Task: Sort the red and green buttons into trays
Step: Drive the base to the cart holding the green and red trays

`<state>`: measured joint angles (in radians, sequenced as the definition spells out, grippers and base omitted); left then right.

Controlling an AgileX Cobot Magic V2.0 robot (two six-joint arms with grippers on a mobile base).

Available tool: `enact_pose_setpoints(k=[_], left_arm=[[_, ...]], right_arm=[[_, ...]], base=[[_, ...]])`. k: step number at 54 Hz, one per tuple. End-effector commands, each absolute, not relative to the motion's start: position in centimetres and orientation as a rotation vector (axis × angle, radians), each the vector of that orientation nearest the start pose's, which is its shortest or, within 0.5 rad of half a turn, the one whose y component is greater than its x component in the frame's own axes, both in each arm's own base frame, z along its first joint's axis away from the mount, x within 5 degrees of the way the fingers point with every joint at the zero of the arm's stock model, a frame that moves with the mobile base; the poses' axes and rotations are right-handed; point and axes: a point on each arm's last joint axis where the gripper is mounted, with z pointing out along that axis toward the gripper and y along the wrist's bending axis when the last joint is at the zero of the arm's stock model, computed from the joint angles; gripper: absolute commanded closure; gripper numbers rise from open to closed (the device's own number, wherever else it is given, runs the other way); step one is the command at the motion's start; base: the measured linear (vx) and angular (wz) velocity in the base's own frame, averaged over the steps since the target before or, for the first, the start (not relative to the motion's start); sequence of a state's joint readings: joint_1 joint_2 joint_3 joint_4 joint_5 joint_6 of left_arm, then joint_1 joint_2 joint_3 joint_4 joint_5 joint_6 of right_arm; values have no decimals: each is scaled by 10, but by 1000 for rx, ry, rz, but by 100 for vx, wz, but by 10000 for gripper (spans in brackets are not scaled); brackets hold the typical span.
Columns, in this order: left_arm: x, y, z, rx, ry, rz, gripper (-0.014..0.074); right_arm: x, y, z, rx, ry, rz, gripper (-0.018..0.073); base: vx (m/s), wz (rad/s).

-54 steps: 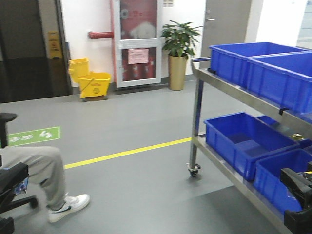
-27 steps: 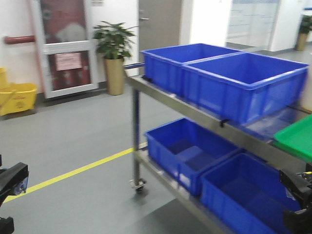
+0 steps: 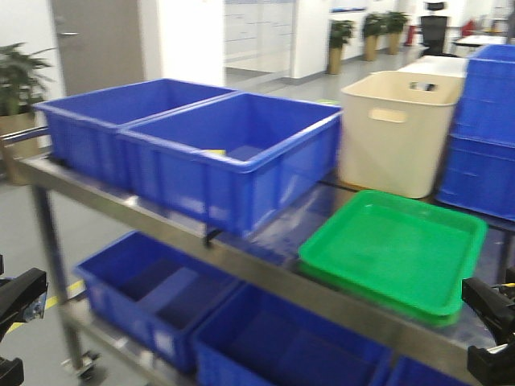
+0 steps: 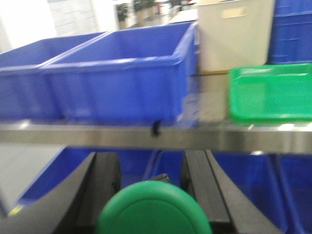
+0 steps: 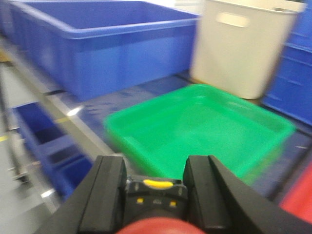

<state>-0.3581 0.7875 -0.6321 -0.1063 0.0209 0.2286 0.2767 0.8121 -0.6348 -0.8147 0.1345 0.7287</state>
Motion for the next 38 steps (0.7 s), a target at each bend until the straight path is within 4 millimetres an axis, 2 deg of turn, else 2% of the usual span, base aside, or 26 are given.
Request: enact_pose_setpoints(k=[1,38], left_arm=[[158,-59,368,354,1489,-190,603],[158,-59,368,354,1489,-190,603]], right_arm=[[169,43,353,-267,1653,90,568],[169,43,353,-267,1653,90,568]], base=[[33,-64],[27,-53]])
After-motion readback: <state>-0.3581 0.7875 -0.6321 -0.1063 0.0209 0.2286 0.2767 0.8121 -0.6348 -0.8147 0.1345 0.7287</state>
